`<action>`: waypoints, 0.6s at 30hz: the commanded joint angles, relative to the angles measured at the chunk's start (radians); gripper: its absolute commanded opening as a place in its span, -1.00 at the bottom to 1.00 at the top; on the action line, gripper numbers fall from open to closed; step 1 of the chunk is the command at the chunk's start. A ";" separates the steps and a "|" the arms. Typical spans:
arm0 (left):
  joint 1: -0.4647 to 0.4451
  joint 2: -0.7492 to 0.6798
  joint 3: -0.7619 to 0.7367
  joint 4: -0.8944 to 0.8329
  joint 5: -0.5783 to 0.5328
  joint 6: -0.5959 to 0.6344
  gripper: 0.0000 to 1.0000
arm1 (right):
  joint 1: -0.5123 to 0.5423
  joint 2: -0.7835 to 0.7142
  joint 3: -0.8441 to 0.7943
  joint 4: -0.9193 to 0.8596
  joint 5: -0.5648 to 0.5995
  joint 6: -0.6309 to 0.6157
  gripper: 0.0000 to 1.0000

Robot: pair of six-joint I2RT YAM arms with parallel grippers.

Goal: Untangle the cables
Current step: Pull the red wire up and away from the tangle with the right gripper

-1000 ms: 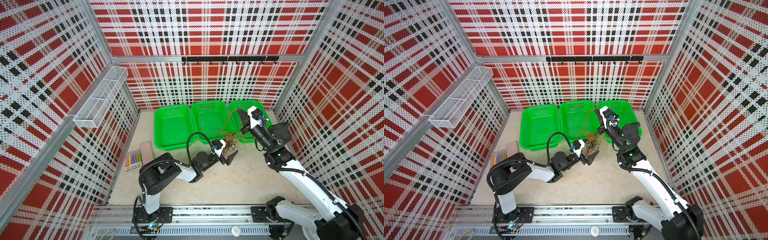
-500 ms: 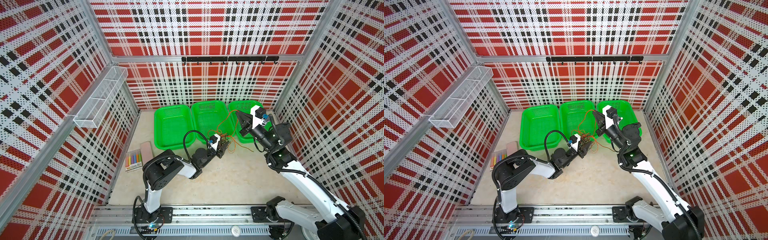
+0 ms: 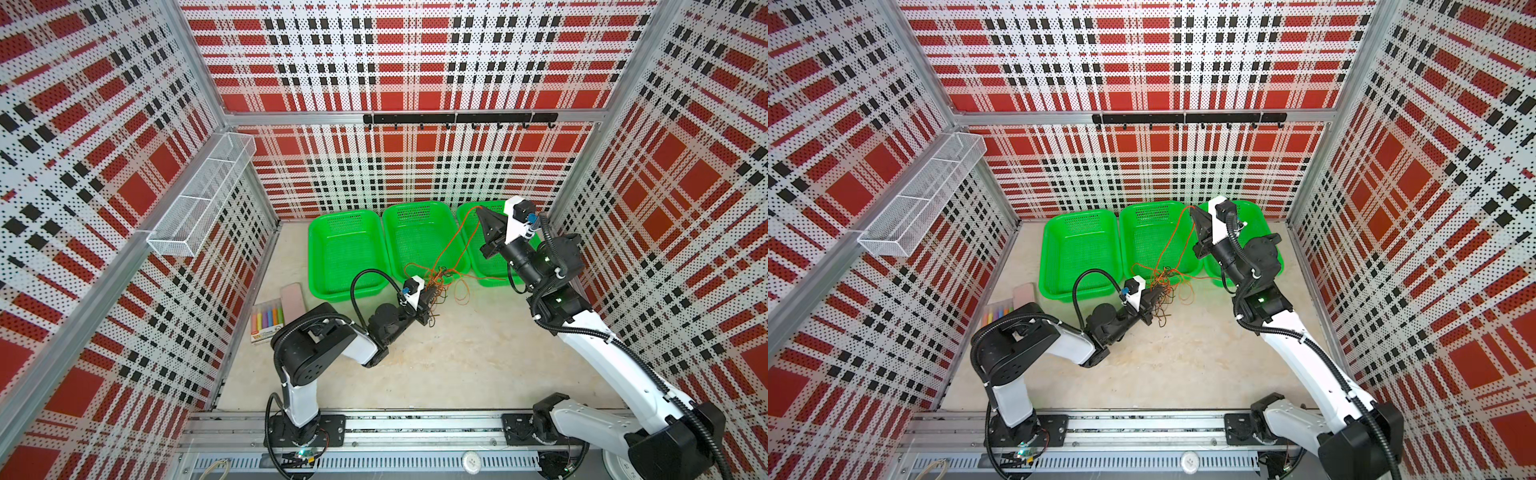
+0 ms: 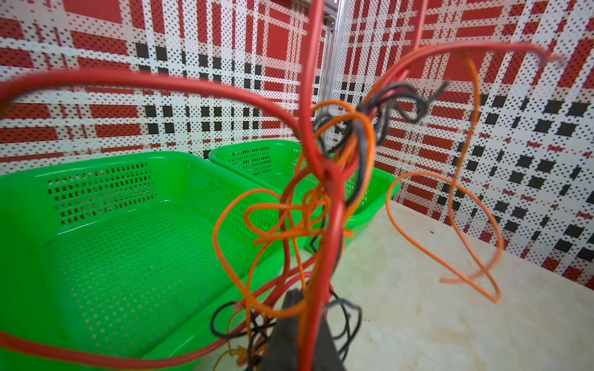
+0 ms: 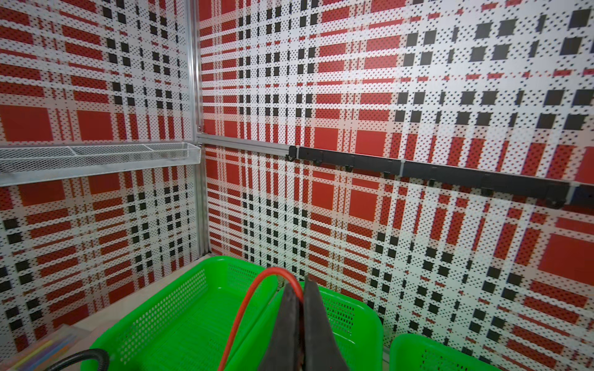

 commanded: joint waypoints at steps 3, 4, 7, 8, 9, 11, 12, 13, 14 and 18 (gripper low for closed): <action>0.023 -0.067 -0.061 -0.124 -0.022 0.012 -1.00 | -0.060 0.018 0.109 0.107 0.078 -0.037 -1.00; 0.025 -0.075 -0.067 -0.138 -0.026 0.015 -1.00 | -0.073 0.019 0.118 0.112 0.083 -0.038 -1.00; 0.036 -0.099 -0.093 -0.150 -0.035 0.020 -1.00 | -0.117 0.019 0.142 0.116 0.091 -0.031 -1.00; 0.039 -0.104 -0.103 -0.150 -0.036 0.019 -1.00 | -0.130 0.018 0.147 0.113 0.089 -0.028 -1.00; 0.044 -0.110 -0.111 -0.151 -0.036 0.020 -1.00 | -0.145 0.017 0.152 0.107 0.088 -0.027 -1.00; 0.050 -0.116 -0.119 -0.154 -0.031 0.022 -1.00 | -0.166 0.017 0.156 0.088 0.076 -0.036 -1.00; 0.053 -0.120 -0.119 -0.162 -0.030 0.025 -1.00 | -0.173 0.016 0.161 0.071 0.075 -0.047 -1.00; 0.053 -0.125 -0.117 -0.173 -0.033 0.030 -1.00 | -0.179 0.015 0.159 0.063 0.080 -0.055 -1.00; 0.053 -0.128 -0.117 -0.184 -0.035 0.039 -1.00 | -0.188 0.012 0.154 0.061 0.077 -0.057 -1.00; 0.059 -0.130 -0.099 -0.249 -0.049 0.061 -1.00 | -0.251 0.010 0.159 0.059 0.059 -0.034 -1.00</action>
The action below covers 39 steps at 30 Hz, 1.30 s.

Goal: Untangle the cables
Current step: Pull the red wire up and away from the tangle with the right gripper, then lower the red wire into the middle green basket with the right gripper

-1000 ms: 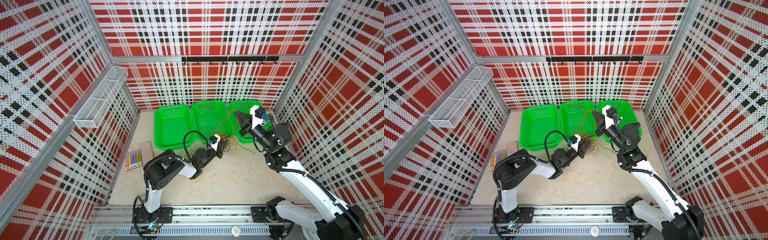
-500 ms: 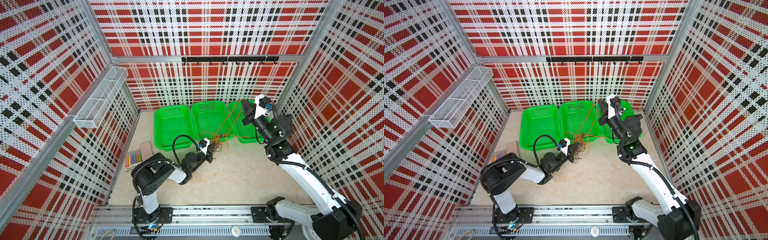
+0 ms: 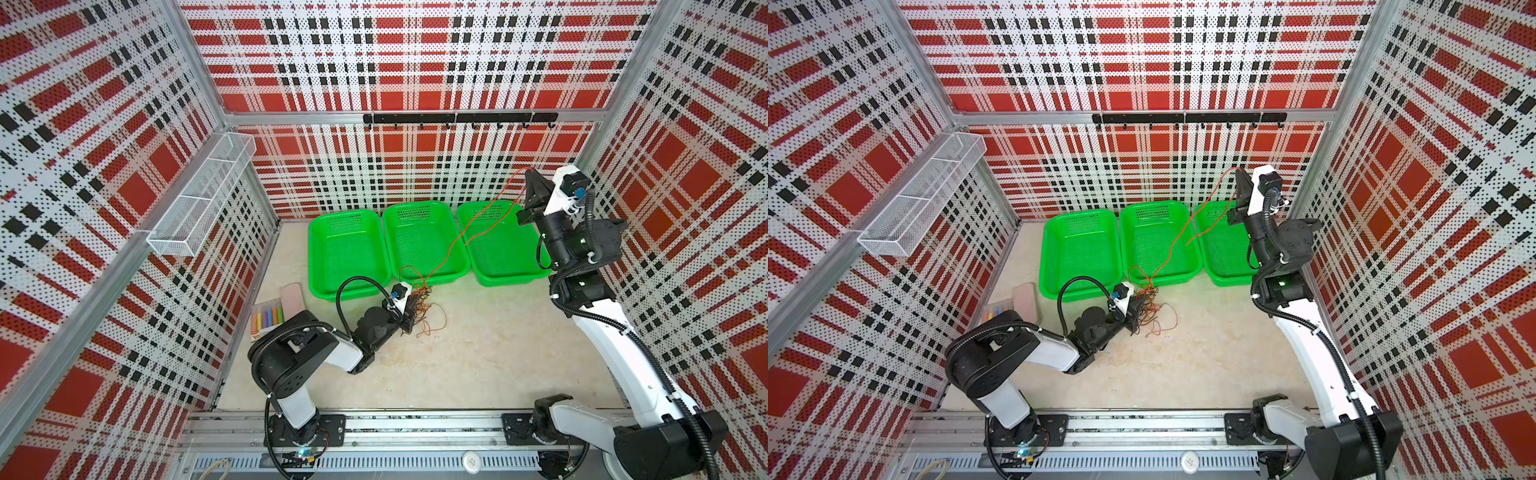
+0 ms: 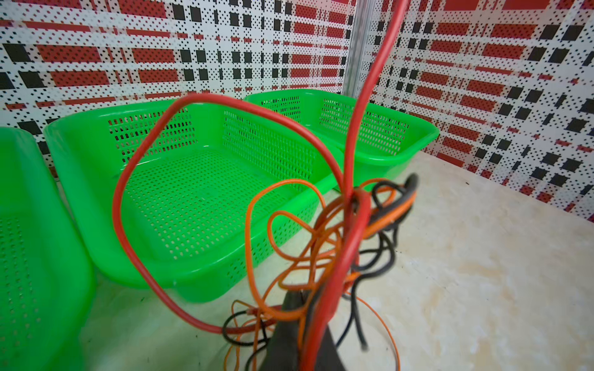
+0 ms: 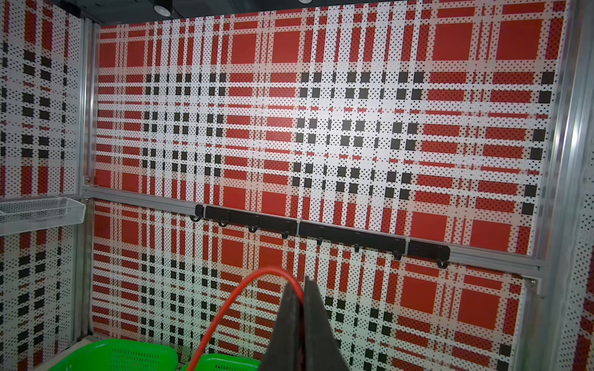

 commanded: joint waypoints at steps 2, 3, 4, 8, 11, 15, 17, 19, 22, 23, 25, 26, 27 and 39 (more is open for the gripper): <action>0.015 -0.014 0.021 -0.097 -0.022 0.043 -1.00 | -0.093 -0.017 0.045 0.016 -0.014 0.037 -1.00; 0.019 -0.014 0.019 -0.098 -0.021 0.043 -1.00 | -0.113 -0.014 0.062 0.011 -0.024 0.045 -1.00; 0.024 -0.012 0.016 -0.101 -0.018 0.042 -1.00 | -0.124 -0.008 0.084 0.006 -0.025 0.045 -1.00; 0.028 -0.002 0.018 -0.120 -0.011 0.051 -1.00 | -0.133 0.036 0.177 -0.007 -0.032 0.024 -1.00; 0.026 -0.006 0.022 -0.122 -0.001 0.057 -1.00 | -0.133 0.078 0.246 -0.016 -0.061 0.040 -1.00; 0.015 -0.023 0.027 -0.124 0.017 0.078 -1.00 | -0.133 0.129 0.280 -0.025 -0.051 0.034 -1.00; 0.008 -0.032 0.026 -0.127 0.021 0.088 -1.00 | -0.133 0.150 0.275 -0.031 -0.020 0.007 -1.00; 0.000 -0.040 0.027 -0.142 0.021 0.092 -1.00 | -0.132 0.164 0.254 -0.020 0.012 -0.011 -1.00; -0.015 -0.049 0.028 -0.158 0.018 0.101 -1.00 | -0.130 0.176 0.201 0.012 0.063 -0.046 -1.00; -0.019 -0.053 0.028 -0.165 0.014 0.104 -1.00 | -0.130 0.175 0.180 0.029 0.085 -0.046 -1.00; -0.029 -0.061 0.030 -0.177 0.008 0.105 -1.00 | -0.123 0.174 0.141 0.053 0.120 -0.052 -1.00; -0.032 -0.062 0.030 -0.180 0.007 0.106 -1.00 | -0.119 0.175 0.125 0.061 0.130 -0.054 -1.00; -0.035 -0.065 0.029 -0.182 0.007 0.107 -1.00 | -0.114 0.177 0.106 0.077 0.145 -0.058 -1.00; -0.046 -0.033 0.074 -0.189 0.028 0.100 -1.00 | -0.007 0.227 -0.136 0.306 0.247 -0.202 -1.00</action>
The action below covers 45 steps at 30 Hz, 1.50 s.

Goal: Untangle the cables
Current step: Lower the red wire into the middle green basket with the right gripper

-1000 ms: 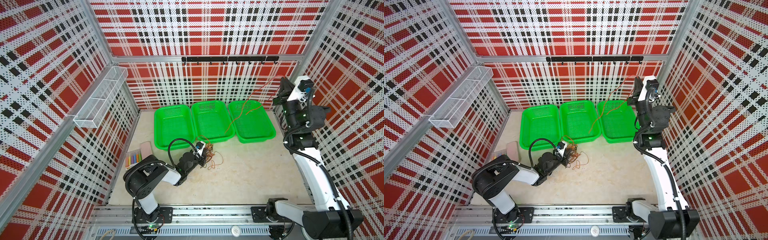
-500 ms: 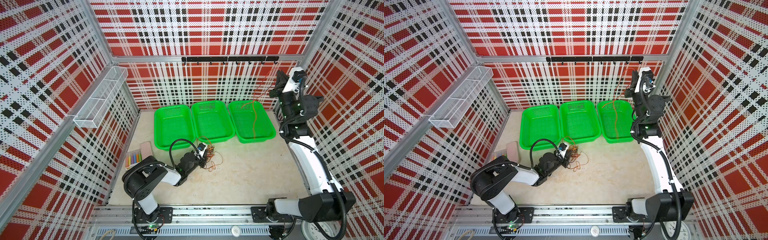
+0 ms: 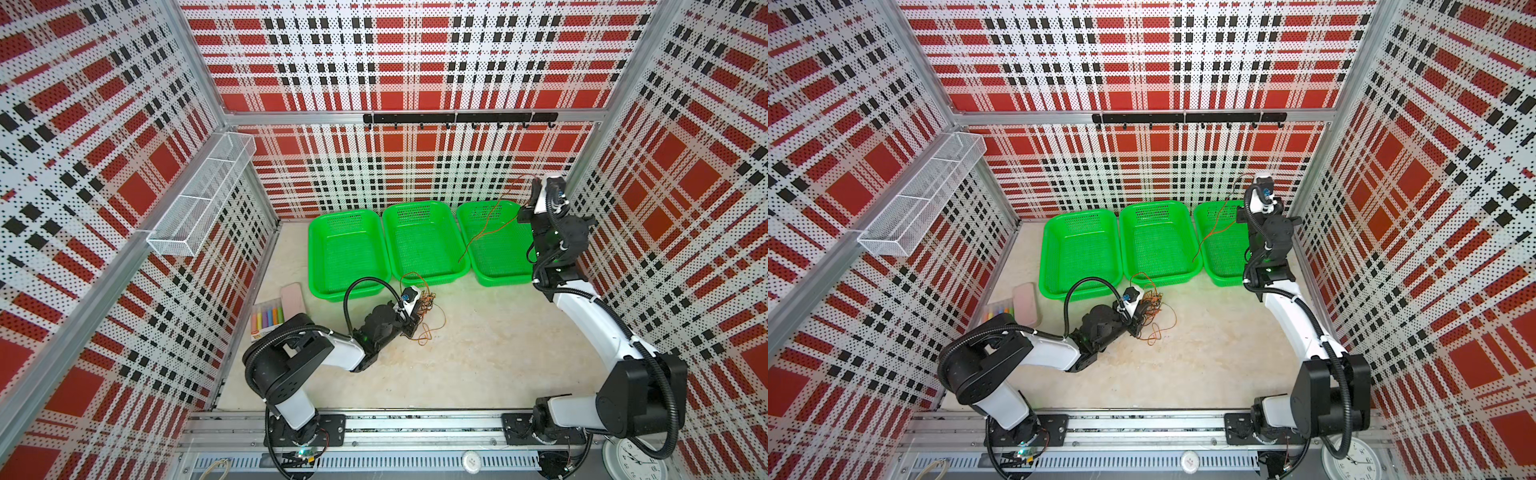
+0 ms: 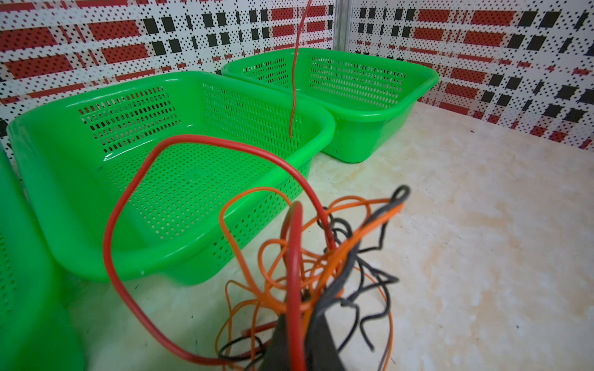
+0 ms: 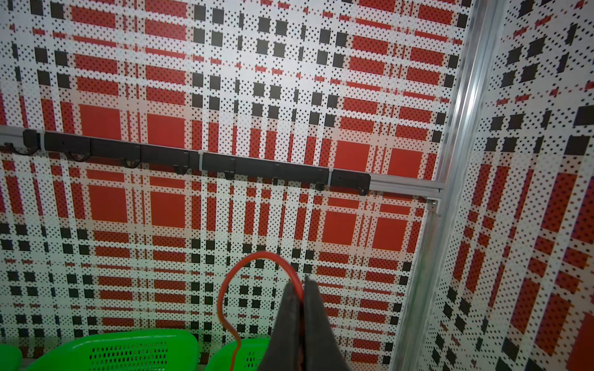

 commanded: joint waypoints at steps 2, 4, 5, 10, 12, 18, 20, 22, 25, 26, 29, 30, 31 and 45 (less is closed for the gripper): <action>-0.006 0.012 0.036 0.006 0.027 0.009 -1.00 | 0.045 0.029 -0.037 0.148 0.071 -0.091 -1.00; -0.006 0.019 0.046 0.002 0.033 0.006 -1.00 | 0.045 0.052 -0.069 0.247 0.155 -0.107 -1.00; -0.007 0.023 0.049 0.002 0.035 0.004 -1.00 | 0.053 0.069 -0.091 0.327 0.176 -0.150 -1.00; -0.009 0.022 0.046 -0.003 0.035 -0.003 -1.00 | 0.139 0.124 -0.054 0.407 0.231 -0.300 -1.00; -0.008 0.017 0.036 -0.003 0.033 -0.007 -1.00 | 0.164 0.149 0.014 0.346 0.203 -0.302 -1.00; -0.006 -0.006 -0.004 -0.003 0.035 -0.029 -1.00 | 0.207 0.260 0.238 0.204 0.092 -0.215 -1.00; -0.006 -0.016 -0.015 -0.003 0.030 -0.033 -1.00 | 0.212 0.314 0.313 0.145 0.071 -0.177 -1.00; -0.004 -0.027 -0.026 -0.003 0.025 -0.040 -1.00 | 0.223 0.377 0.372 0.106 0.049 -0.157 -1.00; 0.002 -0.054 -0.044 -0.003 0.028 -0.057 -1.00 | 0.242 0.467 0.409 0.090 0.047 -0.144 -1.00; 0.003 -0.067 -0.053 -0.003 0.029 -0.061 -1.00 | 0.250 0.494 0.413 0.089 0.052 -0.140 -1.00; 0.009 -0.097 -0.073 -0.003 0.035 -0.062 -1.00 | 0.262 0.571 0.404 0.092 0.060 -0.086 -1.00; 0.012 -0.102 -0.077 -0.003 0.037 -0.062 -1.00 | 0.263 0.597 0.397 0.095 0.083 -0.060 -1.00; 0.013 -0.105 -0.080 -0.003 0.040 -0.062 -1.00 | 0.264 0.620 0.396 0.087 0.090 -0.044 -0.99; 0.026 -0.154 -0.095 -0.013 0.085 -0.067 -1.00 | 0.281 0.536 0.362 -0.235 -0.080 -0.021 0.99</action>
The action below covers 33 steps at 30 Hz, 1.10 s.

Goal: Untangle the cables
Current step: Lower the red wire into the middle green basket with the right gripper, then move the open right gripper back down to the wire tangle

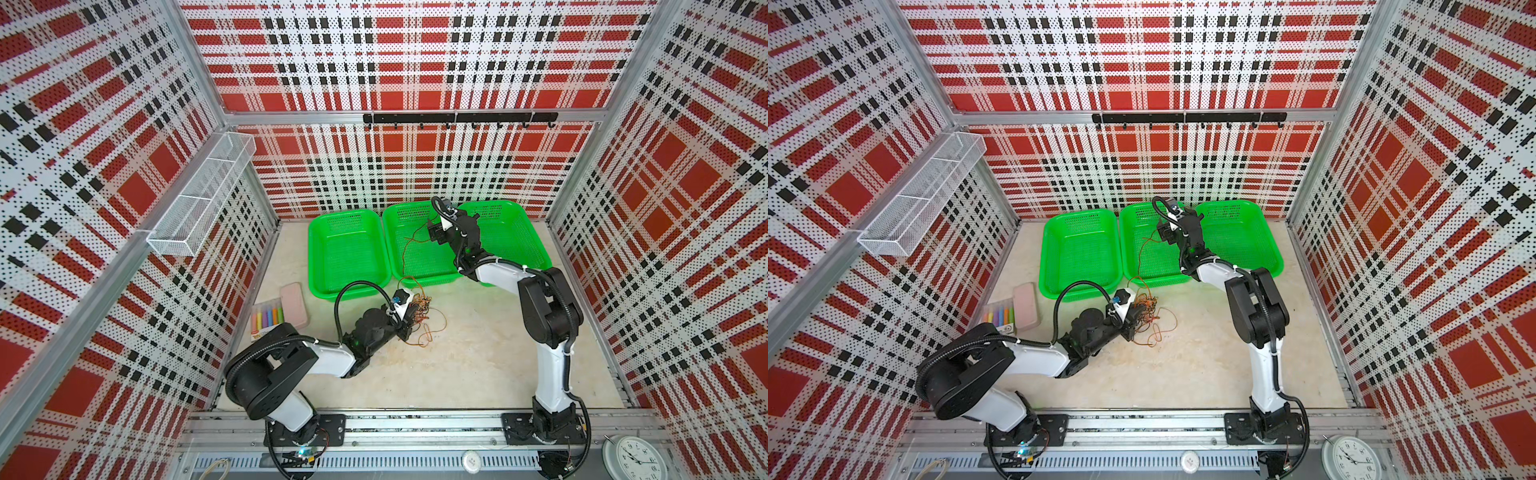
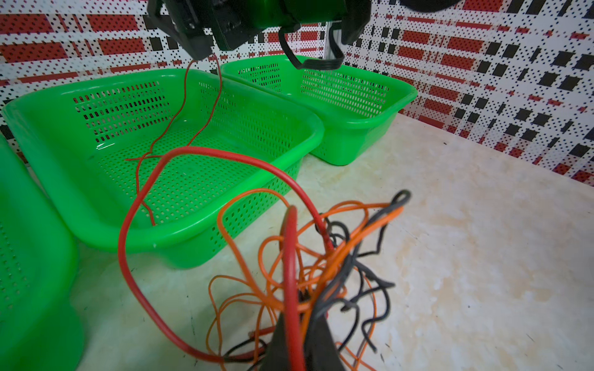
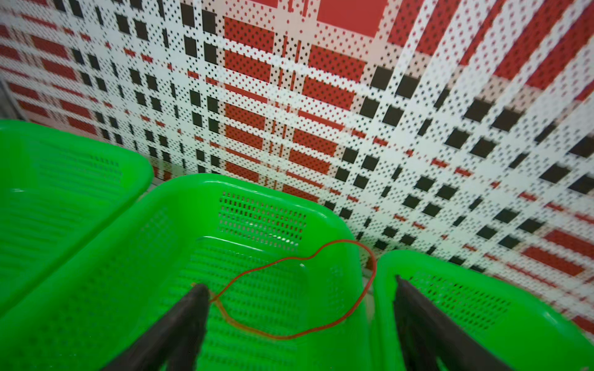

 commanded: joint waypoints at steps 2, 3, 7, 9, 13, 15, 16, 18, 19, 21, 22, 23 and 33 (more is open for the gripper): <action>0.005 -0.030 -0.008 0.004 0.036 0.012 -1.00 | 0.003 -0.181 -0.016 -0.146 -0.079 -0.006 0.99; 0.002 -0.028 -0.007 0.003 0.043 0.020 -1.00 | -0.001 -0.213 -0.029 -0.173 -0.095 0.004 1.00; -0.026 -0.027 -0.014 -0.005 0.047 0.079 -1.00 | -0.018 -0.358 -0.116 -0.283 -0.215 0.057 1.00; -0.041 -0.024 -0.015 -0.012 0.037 0.104 -1.00 | -0.028 -0.422 -0.133 -0.385 -0.329 0.056 0.93; -0.089 -0.012 0.009 -0.041 0.002 0.181 -1.00 | -0.028 -0.537 -0.185 -0.545 -0.517 0.099 0.71; -0.103 -0.001 0.027 -0.056 -0.015 0.212 -1.00 | -0.028 -0.586 -0.263 -0.544 -0.607 0.148 0.56; -0.106 0.006 0.035 -0.056 -0.021 0.219 -1.00 | -0.027 -0.609 -0.311 -0.531 -0.640 0.178 0.42; -0.110 0.017 0.047 -0.056 -0.024 0.227 -1.00 | -0.027 -0.645 -0.404 -0.484 -0.694 0.244 0.08; -0.116 0.021 0.053 -0.057 -0.026 0.232 -1.00 | -0.026 -0.660 -0.447 -0.456 -0.711 0.271 -0.08; -0.129 0.028 0.064 -0.057 -0.035 0.254 -1.00 | -0.026 -0.677 -0.517 -0.401 -0.755 0.340 -0.33; -0.137 0.034 0.071 -0.058 -0.046 0.269 -1.00 | -0.026 -0.681 -0.546 -0.372 -0.790 0.377 -0.36; -0.145 0.039 0.076 -0.060 -0.055 0.280 -1.00 | -0.025 -0.685 -0.566 -0.355 -0.812 0.409 -0.35; -0.195 0.097 0.136 -0.070 -0.122 0.312 -1.00 | -0.020 -0.687 -0.580 -0.469 -0.862 0.478 -0.21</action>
